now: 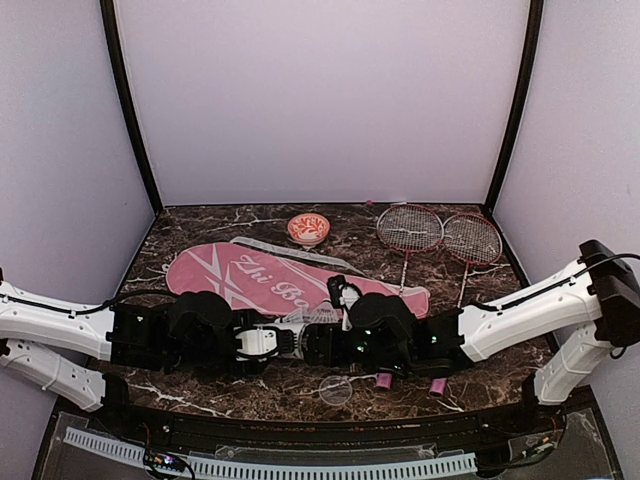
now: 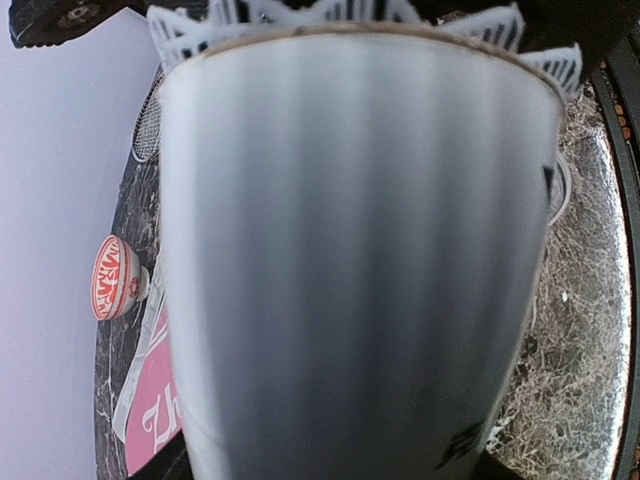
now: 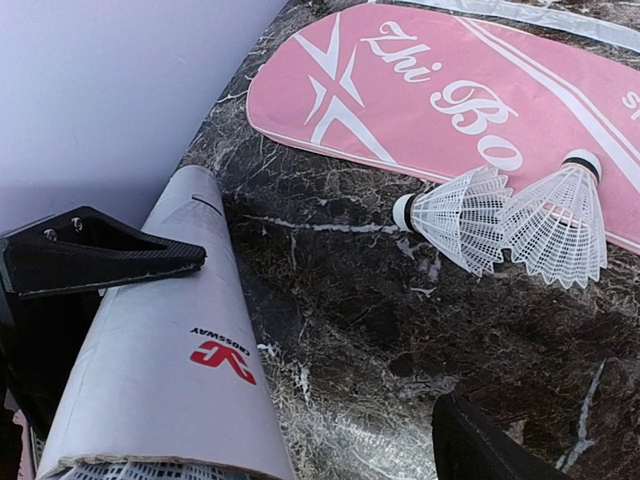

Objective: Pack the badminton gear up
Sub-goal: Place the shuttlecock in the shuttle tube.

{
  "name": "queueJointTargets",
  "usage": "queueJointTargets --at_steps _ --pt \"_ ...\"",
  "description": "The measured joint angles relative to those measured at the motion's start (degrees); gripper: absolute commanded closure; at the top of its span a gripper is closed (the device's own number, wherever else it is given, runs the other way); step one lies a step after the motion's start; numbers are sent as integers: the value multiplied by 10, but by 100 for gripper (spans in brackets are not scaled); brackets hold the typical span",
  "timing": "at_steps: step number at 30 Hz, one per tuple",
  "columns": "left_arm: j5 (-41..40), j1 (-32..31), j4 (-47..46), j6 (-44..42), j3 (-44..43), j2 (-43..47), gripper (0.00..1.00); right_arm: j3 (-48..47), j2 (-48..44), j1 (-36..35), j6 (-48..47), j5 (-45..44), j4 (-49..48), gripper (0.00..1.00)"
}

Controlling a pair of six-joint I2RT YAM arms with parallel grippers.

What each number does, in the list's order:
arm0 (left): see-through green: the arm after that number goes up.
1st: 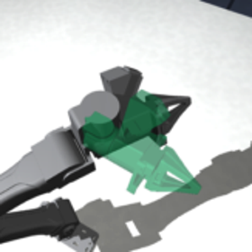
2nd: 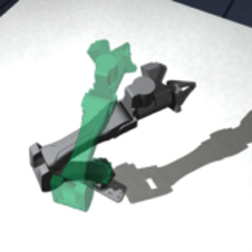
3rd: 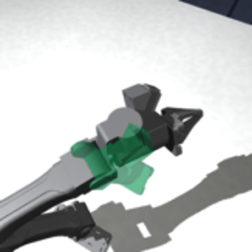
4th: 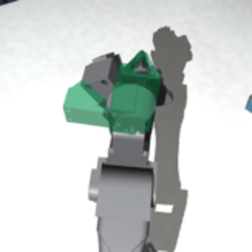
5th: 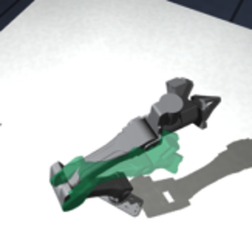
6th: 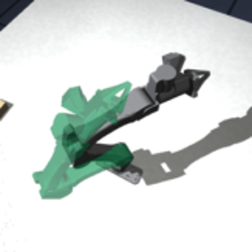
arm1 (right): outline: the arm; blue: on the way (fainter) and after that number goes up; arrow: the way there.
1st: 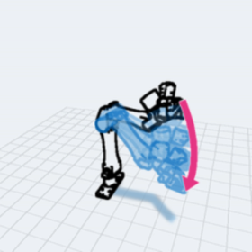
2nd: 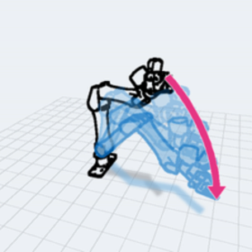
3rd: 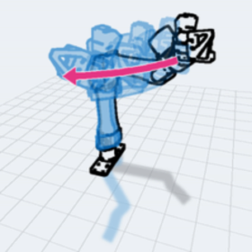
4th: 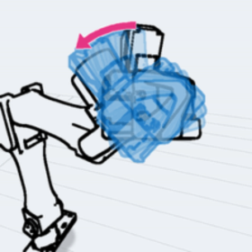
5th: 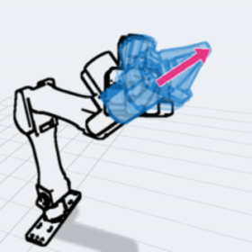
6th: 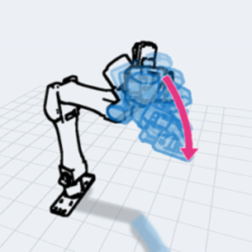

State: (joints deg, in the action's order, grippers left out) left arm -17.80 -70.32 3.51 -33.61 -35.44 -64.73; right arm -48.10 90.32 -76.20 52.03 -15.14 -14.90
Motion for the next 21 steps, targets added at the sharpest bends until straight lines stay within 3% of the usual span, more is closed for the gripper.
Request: queueJointTargets --at_steps 13,15,21 --pt "0 0 -5 0 0 0 35 65 -99 0 -13 26 3 15" --pt "0 0 -5 0 0 0 35 70 -112 0 -14 30 4 23" --pt "0 0 -5 0 0 0 35 82 -123 0 -13 33 1 57"
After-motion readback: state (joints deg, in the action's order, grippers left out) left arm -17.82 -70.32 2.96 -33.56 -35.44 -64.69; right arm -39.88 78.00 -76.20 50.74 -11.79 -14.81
